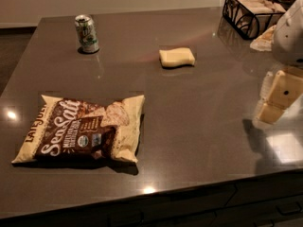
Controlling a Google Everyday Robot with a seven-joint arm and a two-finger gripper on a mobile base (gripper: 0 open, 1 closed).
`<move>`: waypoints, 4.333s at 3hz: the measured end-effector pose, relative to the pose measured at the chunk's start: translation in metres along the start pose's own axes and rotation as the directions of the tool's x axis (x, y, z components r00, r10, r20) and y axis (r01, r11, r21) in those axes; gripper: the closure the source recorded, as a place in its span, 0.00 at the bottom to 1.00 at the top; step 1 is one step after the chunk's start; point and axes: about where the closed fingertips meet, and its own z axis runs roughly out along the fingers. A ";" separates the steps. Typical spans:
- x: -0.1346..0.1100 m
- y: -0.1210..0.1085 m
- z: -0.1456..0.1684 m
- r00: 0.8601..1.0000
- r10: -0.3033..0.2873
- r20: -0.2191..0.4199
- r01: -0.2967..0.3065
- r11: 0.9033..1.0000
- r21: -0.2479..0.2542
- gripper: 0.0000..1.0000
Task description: Move brown chip bag near 7up can
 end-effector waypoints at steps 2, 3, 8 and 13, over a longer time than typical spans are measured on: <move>-0.081 0.020 0.026 0.994 -0.080 0.080 0.083 0.996 -0.036 0.00; -0.127 0.038 0.047 0.987 -0.121 0.108 0.128 0.989 -0.068 0.00; -0.262 0.138 0.144 0.950 -0.277 0.142 0.303 0.927 -0.221 0.18; -0.272 0.055 0.120 0.986 -0.072 0.153 0.102 0.975 -0.199 1.00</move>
Offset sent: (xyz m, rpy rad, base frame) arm 0.0082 0.1467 -0.0237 0.0918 0.0300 0.1617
